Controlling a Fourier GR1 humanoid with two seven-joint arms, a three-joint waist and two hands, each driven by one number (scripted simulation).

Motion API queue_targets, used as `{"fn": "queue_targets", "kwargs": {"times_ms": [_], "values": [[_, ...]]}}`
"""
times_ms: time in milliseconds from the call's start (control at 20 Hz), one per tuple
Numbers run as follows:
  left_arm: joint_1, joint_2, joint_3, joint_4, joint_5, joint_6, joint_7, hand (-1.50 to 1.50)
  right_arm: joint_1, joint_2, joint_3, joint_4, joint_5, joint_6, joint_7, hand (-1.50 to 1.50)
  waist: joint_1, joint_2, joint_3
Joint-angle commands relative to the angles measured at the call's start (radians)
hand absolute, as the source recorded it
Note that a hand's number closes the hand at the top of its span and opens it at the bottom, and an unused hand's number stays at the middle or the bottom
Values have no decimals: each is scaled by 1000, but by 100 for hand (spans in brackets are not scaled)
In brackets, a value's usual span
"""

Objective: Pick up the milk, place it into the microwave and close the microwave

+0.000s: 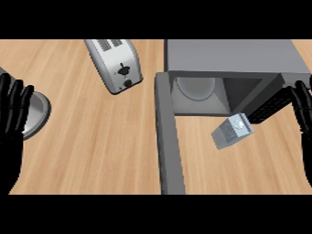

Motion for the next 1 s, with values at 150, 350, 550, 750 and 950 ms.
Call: {"fn": "queue_targets", "kwargs": {"times_ms": [150,350,550,750,950], "values": [[3,-16,0,66,-4,-8,-66,-150,-77,-88,-140,20,-227,133,34,-150,-7,39,27],[27,-70,16,47,179,61,69,-150,-11,-89,-99,3,-373,205,142,-150,-10,40,25],[165,-72,-55,23,196,65,-37,-150,46,-102,-130,43,-386,268,88,-150,-5,38,26],[339,-72,-125,-63,192,31,-96,-150,126,-73,-139,20,-380,288,78,-150,-3,36,26],[346,-73,-144,-37,175,33,-119,-150,150,-64,-149,78,-352,338,36,-150,-6,37,26]]}}
